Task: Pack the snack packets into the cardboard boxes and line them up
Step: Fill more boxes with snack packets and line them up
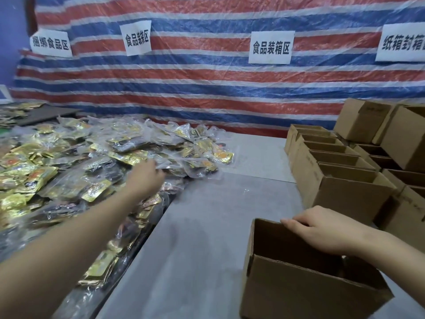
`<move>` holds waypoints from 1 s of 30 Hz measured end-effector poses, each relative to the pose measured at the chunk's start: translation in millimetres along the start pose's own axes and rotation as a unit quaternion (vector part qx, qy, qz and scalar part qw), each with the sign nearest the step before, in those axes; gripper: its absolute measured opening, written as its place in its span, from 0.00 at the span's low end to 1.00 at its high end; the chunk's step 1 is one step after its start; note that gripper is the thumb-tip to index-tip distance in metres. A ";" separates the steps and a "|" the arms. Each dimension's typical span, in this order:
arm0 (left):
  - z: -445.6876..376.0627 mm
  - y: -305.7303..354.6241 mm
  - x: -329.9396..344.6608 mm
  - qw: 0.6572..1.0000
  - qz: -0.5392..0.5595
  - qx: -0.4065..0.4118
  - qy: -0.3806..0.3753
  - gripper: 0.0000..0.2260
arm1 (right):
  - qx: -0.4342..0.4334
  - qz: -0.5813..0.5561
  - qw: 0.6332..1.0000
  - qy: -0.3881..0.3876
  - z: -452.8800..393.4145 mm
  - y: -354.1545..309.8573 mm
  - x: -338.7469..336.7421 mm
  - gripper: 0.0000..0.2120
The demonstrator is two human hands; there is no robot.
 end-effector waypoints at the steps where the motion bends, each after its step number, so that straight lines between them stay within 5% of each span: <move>1: -12.2 -24.7 -6.7 0.997 -0.072 -0.033 0.009 0.18 | -0.001 -0.003 1.000 0.001 -2.2 -0.4 1.3 0.40; 6: -30.3 -120.3 -10.1 0.963 -0.211 -0.166 -0.026 0.33 | 0.010 -0.019 1.000 -0.004 -10.8 2.7 7.2 0.44; 11: -14.8 -135.2 14.2 0.974 -0.115 -0.192 -0.042 0.24 | 0.012 -0.042 0.999 -0.012 -18.8 -0.1 7.9 0.47; 15: -4.1 -124.5 13.0 0.979 -0.132 -0.152 0.015 0.09 | 0.009 -0.055 0.998 0.016 -23.3 -4.7 2.0 0.45; 23: 49.4 -63.3 37.8 0.967 -0.255 0.002 -0.002 0.05 | -0.010 -0.085 0.996 0.014 -21.2 -19.3 -2.7 0.34; 26: 68.6 -48.1 48.0 0.977 -0.206 0.041 0.023 0.17 | -0.008 -0.075 0.997 0.013 -19.9 -20.5 -2.2 0.35; 30: 63.0 -60.5 29.2 0.980 -0.185 -0.044 0.065 0.25 | -0.009 -0.062 0.998 0.004 -18.3 -20.9 -2.1 0.40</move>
Point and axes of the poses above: each hand's wrist, its own z-axis away from the middle knuckle, its own x-axis out of the palm, y = z × x, the point moved 5 cm from there along -z, towards the middle knuckle, and after that the axes turned 4 degrees about -y, right-handed, at the moved point
